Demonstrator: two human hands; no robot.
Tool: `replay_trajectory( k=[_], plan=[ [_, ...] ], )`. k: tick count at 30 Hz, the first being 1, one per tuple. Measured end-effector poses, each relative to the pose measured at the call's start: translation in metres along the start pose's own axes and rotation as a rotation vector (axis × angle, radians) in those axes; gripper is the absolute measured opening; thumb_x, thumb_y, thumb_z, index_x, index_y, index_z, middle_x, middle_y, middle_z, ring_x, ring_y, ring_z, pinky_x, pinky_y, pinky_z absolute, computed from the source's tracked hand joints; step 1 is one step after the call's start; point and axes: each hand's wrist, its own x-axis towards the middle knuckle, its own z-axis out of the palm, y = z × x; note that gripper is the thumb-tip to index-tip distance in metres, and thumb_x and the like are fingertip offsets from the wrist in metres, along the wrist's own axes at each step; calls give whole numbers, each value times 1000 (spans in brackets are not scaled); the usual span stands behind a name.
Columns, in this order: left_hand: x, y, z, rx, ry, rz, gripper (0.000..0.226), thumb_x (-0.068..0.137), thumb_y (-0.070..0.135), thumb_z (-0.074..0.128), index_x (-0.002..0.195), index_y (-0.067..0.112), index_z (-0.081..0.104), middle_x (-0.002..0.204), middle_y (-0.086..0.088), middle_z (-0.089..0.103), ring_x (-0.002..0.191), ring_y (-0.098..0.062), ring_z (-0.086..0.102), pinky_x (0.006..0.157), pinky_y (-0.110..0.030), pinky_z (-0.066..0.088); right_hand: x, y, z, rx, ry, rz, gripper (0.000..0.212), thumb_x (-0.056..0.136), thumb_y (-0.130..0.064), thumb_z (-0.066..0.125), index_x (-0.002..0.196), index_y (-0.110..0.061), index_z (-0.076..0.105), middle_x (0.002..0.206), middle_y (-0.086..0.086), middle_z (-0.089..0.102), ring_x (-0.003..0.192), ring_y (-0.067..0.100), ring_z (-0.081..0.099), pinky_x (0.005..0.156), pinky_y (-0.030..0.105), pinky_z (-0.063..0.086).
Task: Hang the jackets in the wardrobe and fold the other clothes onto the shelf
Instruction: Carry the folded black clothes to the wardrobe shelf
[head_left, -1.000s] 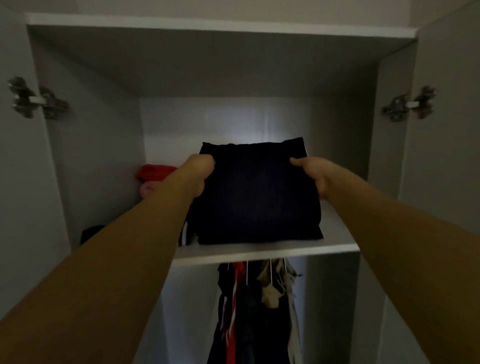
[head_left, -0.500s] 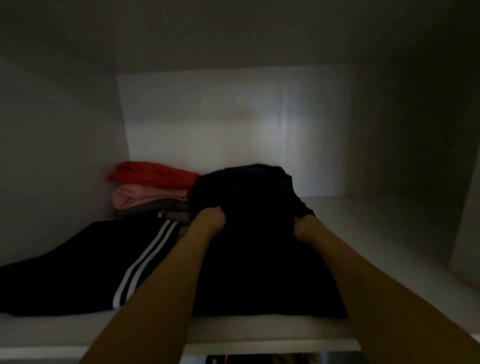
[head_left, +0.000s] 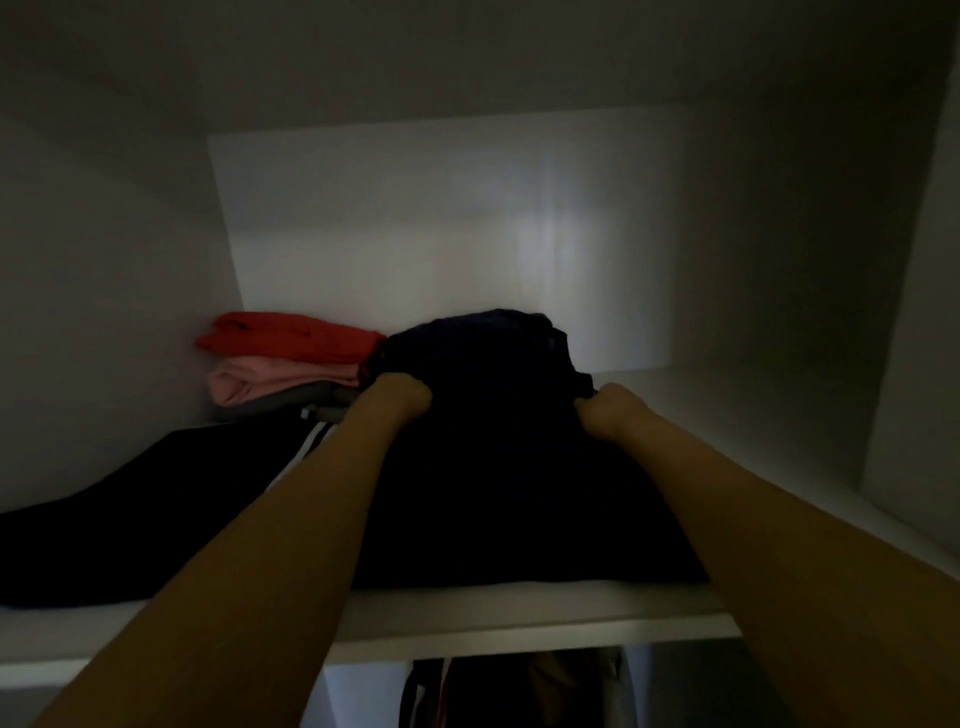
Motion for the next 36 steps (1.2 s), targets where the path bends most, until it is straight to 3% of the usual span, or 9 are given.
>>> replay_trajectory(
  k=[1, 3, 5, 7, 9, 14, 20, 32, 36],
  plan=[
    [-5, 0, -3, -25, 118, -21, 50, 103, 23, 35, 145, -4, 30, 147, -24, 35, 134, -38, 36, 109, -43, 30, -7, 4, -9, 61, 70, -29, 24, 103, -19, 39, 100, -4, 57, 117, 18, 56, 108, 24, 51, 83, 25, 38],
    [-23, 4, -7, -134, 369, -9, 51, 98, 35, 39, 137, 2, 37, 137, -22, 41, 124, -40, 41, 99, -48, 36, -27, 11, -26, 61, 223, -83, 38, 102, -24, 42, 128, 3, 47, 136, 21, 48, 119, 32, 49, 92, 30, 39],
    [-44, 20, -13, -46, 575, 164, 45, 98, 38, 39, 128, 4, 44, 127, -20, 47, 114, -38, 46, 87, -44, 40, -53, 19, -41, -40, 348, -124, 43, 102, -23, 41, 137, 1, 40, 139, 22, 44, 120, 36, 49, 95, 35, 41],
    [-69, 38, -14, -6, 641, 354, 41, 99, 35, 38, 123, 4, 49, 121, -18, 51, 107, -35, 49, 74, -38, 38, -82, 28, -48, -170, 448, -177, 45, 101, -24, 41, 140, -3, 37, 141, 20, 43, 121, 37, 48, 97, 38, 42],
    [-91, 53, -9, -6, 636, 469, 41, 100, 35, 36, 124, 5, 49, 120, -16, 53, 106, -32, 49, 74, -38, 39, -108, 38, -52, -227, 517, -193, 47, 100, -26, 42, 143, -8, 36, 142, 17, 43, 123, 35, 47, 98, 40, 42],
    [-147, 81, 9, -24, 571, 756, 45, 99, 37, 37, 132, 9, 45, 127, -12, 50, 113, -29, 47, 97, -42, 39, -190, 60, -53, -338, 566, -122, 53, 98, -29, 44, 144, -7, 31, 144, 16, 39, 123, 33, 47, 97, 37, 42],
    [-233, 116, 39, -77, 496, 988, 51, 93, 33, 45, 136, 6, 44, 134, -15, 49, 118, -33, 46, 102, -43, 36, -324, 108, -41, -400, 542, 45, 56, 97, -27, 47, 148, -16, 26, 152, 6, 31, 133, 27, 39, 108, 38, 35],
    [-532, 181, 64, -176, 343, 1314, 57, 94, 38, 46, 141, 8, 38, 141, -12, 45, 129, -30, 41, 111, -42, 29, -651, 197, -66, -430, 682, 388, 56, 96, -29, 50, 147, -15, 30, 152, 4, 34, 130, 23, 44, 107, 32, 34],
    [-658, 212, 66, -238, 291, 1405, 52, 94, 38, 44, 137, 8, 40, 137, -10, 47, 126, -29, 43, 109, -40, 30, -786, 237, -82, -455, 745, 541, 58, 96, -30, 51, 147, -14, 30, 152, 4, 34, 137, 22, 37, 112, 34, 30]
  ],
)
